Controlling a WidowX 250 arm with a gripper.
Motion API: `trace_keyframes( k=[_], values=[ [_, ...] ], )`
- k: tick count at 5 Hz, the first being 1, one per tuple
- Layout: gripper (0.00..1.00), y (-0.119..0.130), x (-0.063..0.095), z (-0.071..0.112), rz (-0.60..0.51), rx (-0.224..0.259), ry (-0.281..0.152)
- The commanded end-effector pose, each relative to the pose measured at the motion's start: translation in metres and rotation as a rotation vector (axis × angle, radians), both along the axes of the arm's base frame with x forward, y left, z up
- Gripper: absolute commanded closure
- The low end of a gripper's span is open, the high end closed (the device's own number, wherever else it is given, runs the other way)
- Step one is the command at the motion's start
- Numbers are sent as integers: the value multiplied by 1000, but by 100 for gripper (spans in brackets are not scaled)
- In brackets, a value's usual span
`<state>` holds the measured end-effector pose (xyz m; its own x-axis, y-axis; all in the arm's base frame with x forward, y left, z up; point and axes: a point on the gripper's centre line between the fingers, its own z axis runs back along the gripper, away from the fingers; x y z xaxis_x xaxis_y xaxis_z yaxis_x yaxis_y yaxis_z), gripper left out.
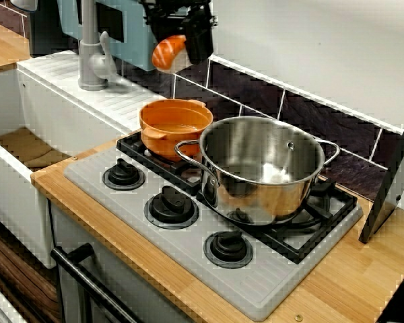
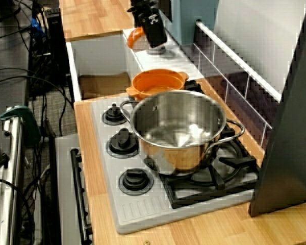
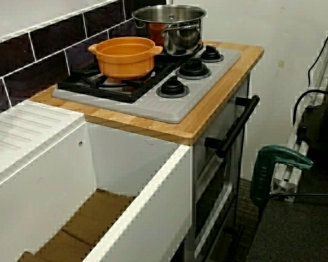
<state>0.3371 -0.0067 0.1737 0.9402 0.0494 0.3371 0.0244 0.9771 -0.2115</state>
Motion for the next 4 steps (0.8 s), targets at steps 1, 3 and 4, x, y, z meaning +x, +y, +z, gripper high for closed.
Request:
trace_keyframes(
  k=[1, 3, 4],
  values=[
    [100, 12, 5, 4, 29, 33, -61],
    [100, 14, 10, 17, 47, 25, -74],
    [100, 20, 14, 11, 65, 34, -66]
  ],
)
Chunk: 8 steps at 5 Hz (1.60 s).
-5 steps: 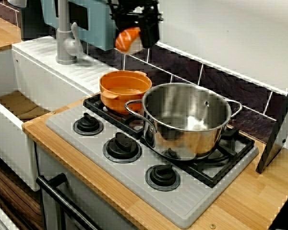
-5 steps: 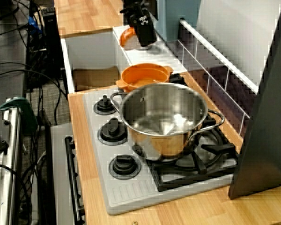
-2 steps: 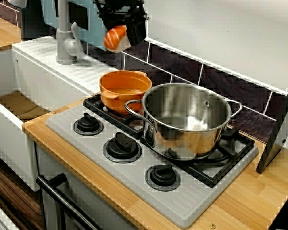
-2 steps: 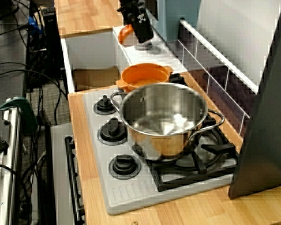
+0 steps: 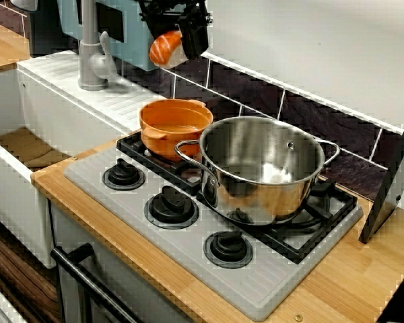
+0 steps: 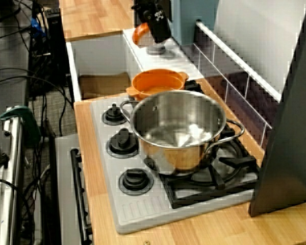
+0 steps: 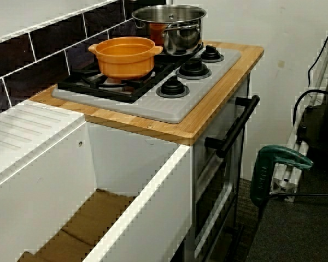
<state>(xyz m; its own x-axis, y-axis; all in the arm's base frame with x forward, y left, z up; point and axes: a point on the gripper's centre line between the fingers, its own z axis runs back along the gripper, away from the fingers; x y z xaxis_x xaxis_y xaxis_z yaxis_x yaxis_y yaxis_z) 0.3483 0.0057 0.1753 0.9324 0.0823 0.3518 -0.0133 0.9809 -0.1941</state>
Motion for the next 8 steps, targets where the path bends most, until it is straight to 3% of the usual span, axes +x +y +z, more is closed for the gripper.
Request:
trace_keyframes(
  k=[1, 3, 6, 8],
  values=[
    [100, 10, 3, -1, 27, 31, -40],
    [100, 10, 0, -23, 16, 66, -17],
    [100, 1, -7, -56, 3, 112, -26],
    [100, -3, -3, -74, 15, 135, -12]
  ],
)
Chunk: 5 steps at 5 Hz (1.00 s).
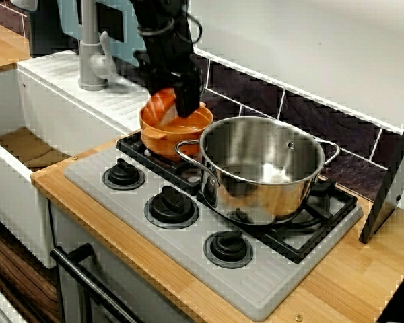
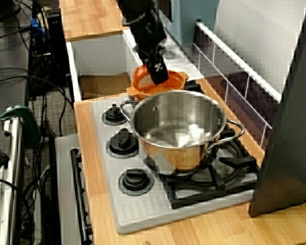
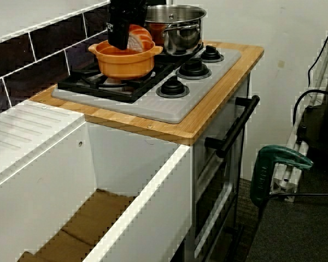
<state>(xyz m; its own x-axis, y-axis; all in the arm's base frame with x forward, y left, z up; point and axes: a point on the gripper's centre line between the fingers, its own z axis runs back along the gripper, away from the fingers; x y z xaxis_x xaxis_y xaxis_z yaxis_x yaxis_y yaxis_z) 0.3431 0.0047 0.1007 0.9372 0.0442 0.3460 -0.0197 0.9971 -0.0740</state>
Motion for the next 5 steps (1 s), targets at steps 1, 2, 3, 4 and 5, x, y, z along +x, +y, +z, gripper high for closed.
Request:
trace_keyframes(
  k=[1, 2, 3, 4, 5],
  values=[
    [0, -2, 5, 0, 13, 21, -22],
    [0, 0, 5, 4, 24, 9, -22],
    [0, 0, 4, 11, 33, -8, -32],
    [0, 1, 1, 17, 37, -21, -34],
    [0, 4, -4, 25, 46, -39, -27]
  ],
)
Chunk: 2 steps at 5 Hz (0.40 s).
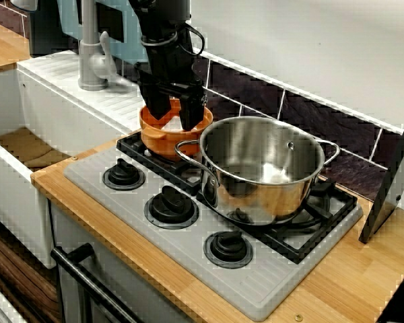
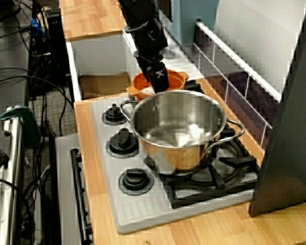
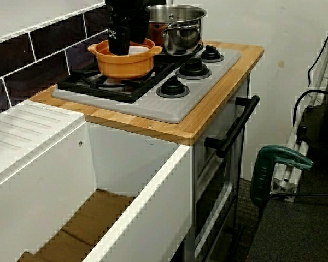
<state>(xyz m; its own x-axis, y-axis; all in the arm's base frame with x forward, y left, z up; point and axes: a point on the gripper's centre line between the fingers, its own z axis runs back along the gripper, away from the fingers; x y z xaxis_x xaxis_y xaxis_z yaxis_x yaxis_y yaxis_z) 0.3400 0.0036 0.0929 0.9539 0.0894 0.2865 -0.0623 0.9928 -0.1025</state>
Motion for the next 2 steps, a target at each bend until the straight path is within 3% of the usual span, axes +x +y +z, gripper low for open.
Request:
trace_keyframes(
  k=[1, 2],
  values=[
    [0, 7, -8, 39, 35, -27, -43],
    [0, 7, -16, 51, 47, -38, -13]
  ],
)
